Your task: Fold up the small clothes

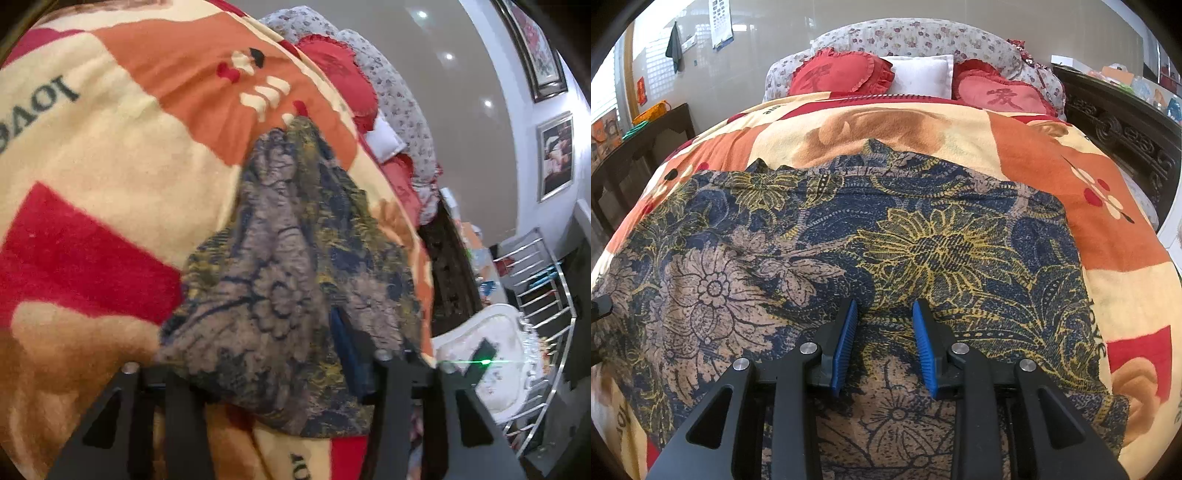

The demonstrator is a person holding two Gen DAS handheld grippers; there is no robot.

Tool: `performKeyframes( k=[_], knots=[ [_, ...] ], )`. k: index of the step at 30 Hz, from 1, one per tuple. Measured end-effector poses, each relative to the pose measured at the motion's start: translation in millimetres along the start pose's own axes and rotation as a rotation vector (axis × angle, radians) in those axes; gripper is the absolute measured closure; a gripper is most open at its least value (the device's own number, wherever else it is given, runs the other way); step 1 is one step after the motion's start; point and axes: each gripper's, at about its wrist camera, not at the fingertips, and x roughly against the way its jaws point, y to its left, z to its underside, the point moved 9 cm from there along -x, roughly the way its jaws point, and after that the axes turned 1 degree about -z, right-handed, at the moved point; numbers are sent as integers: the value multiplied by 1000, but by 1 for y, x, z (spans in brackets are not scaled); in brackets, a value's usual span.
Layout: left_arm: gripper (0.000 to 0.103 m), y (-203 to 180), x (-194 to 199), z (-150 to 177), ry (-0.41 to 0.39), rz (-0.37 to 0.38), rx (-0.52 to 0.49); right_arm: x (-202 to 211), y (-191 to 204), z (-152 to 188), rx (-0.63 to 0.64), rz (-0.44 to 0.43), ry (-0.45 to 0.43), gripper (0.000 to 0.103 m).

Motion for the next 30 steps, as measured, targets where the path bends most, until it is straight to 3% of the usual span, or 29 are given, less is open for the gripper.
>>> performKeyframes(
  k=[1, 5, 8, 11, 12, 13, 15, 17, 19, 22, 26, 30],
  knots=[
    [75, 2, 0, 0, -3, -27, -8, 0, 0, -1, 2, 1, 9, 66],
    [81, -2, 6, 1, -50, -114, -94, 6, 8, -17, 37, 26, 132, 66],
    [84, -18, 14, 2, -123, -205, -229, 22, 30, -54, 63, 27, 113, 66],
    [86, -39, 18, 7, -193, -283, -398, 24, 78, -95, 69, -110, 144, 54],
    [87, -45, 20, 9, -208, -297, -444, 21, 92, -99, 68, -160, 178, 44],
    [87, -52, 21, 11, -224, -310, -489, 11, 118, -104, 63, -265, 265, 36],
    [87, -65, 24, 13, -253, -318, -569, -6, 153, -107, 47, -389, 392, 36],
    [88, -78, 27, 15, -278, -318, -635, -25, 181, -108, 39, -452, 503, 36],
    [88, -87, 27, 17, -284, -315, -681, -39, 202, -113, 23, -513, 565, 36],
    [88, -100, 26, 21, -285, -300, -738, -50, 226, -131, -1, -563, 564, 36],
    [88, -117, 21, 33, -279, -271, -813, -60, 250, -140, 25, -545, 593, 36],
    [88, -126, 17, 41, -271, -254, -854, -69, 264, -141, 127, -461, 611, 36]
  ],
)
